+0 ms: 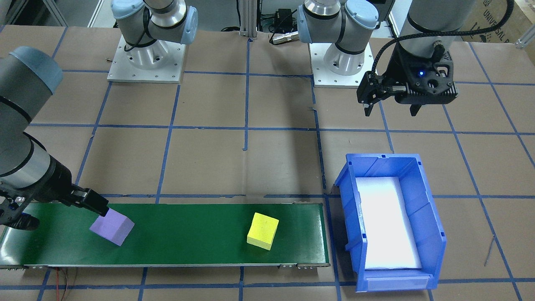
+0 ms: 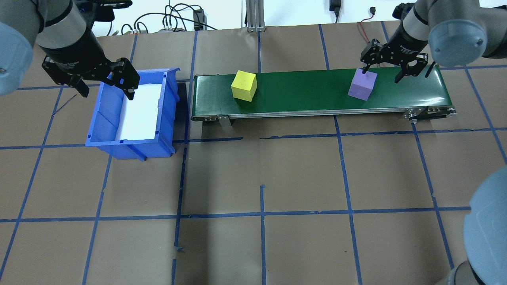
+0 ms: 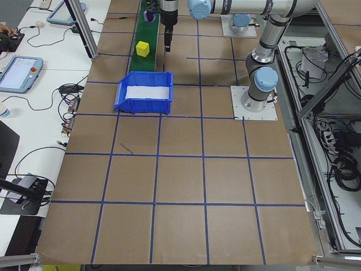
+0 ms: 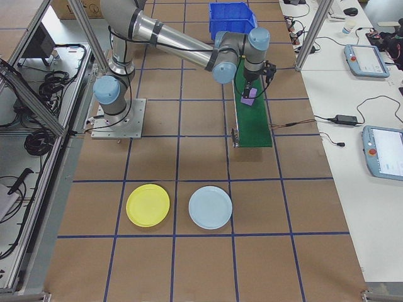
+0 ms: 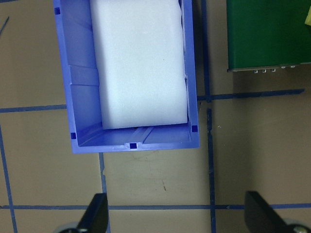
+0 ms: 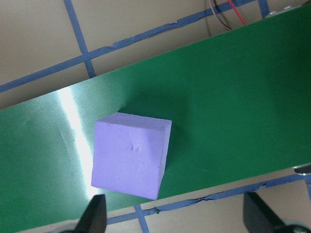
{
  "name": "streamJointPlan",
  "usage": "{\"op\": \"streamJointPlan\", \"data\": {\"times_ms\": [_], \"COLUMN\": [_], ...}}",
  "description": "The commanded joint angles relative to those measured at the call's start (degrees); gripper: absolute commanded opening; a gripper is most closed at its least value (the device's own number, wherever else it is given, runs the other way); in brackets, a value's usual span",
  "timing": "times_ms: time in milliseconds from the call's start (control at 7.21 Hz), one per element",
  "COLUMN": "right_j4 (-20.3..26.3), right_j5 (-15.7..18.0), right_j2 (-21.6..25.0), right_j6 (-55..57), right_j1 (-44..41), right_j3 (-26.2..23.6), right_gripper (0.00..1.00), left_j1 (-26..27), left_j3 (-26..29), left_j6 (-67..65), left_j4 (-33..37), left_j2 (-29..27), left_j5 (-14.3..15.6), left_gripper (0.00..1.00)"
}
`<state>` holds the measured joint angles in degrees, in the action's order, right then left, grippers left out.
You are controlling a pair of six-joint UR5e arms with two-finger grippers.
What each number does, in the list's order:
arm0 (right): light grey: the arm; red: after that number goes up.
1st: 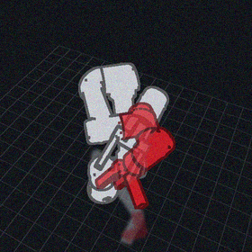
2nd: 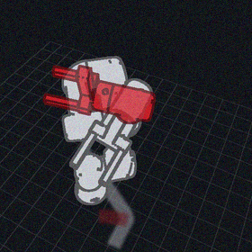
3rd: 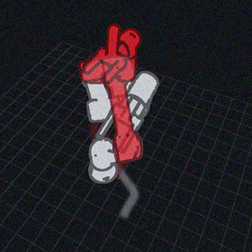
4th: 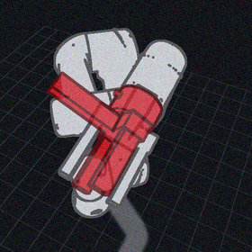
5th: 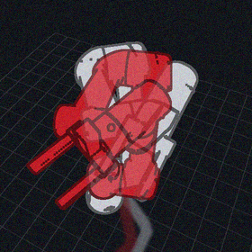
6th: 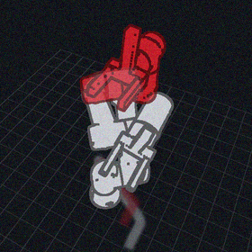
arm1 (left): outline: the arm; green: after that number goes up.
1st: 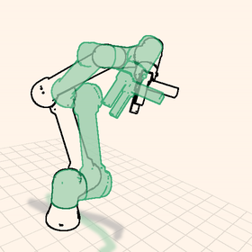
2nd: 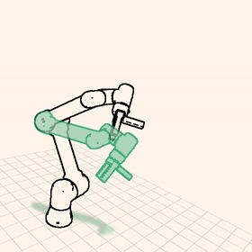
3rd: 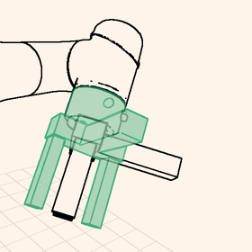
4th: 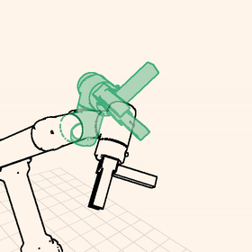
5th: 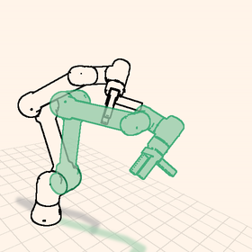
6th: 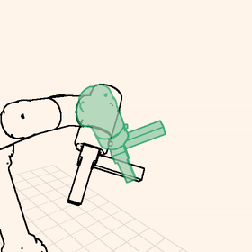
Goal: Move block left to right into plate
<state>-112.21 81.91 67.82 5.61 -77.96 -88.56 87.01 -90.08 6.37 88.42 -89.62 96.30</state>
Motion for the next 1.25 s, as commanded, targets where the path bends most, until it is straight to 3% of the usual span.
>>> {"op": "streamJointPlan", "data": {"times_ms": [0, 416, 554, 693, 970, 1109], "right_j4": [-1.0, -1.0, -1.1, -1.1, -1.1, -0.9], "right_j5": [-0.3, 0.2, 0.4, 0.4, 0.8, 2.2], "right_j2": [-2.7, -6.7, -7.1, -7.4, -7.4, -6.9], "right_j6": [-0.2, -1.6, -1.9, -2.1, -4.1, -5.8], "right_j1": [0.4, 2.6, 2.7, 3.2, 4.8, 5.7], "right_j3": [1.9, 2.9, 2.8, 2.7, 2.2, 2.9], "right_gripper": [0.99, 0.99, 0.94, 0.84, 0.43, 0.34], "left_j1": [0.0, -0.1, -0.1, -0.1, -0.1, 0.0], "left_j3": [0.0, 0.0, 0.0, 0.0, 0.0, 0.0], "left_j6": [0.1, 0.3, 0.3, 0.3, 0.4, 0.5], "left_j4": [0.0, 0.0, 0.0, 0.0, 0.0, 0.0], "left_j2": [0.1, 0.1, 0.1, 0.1, 0.1, 0.1], "left_j5": [0.0, 0.1, 0.0, 0.0, 0.0, 0.0], "left_gripper": [1.00, 1.00, 1.00, 1.00, 1.00, 1.00]}}
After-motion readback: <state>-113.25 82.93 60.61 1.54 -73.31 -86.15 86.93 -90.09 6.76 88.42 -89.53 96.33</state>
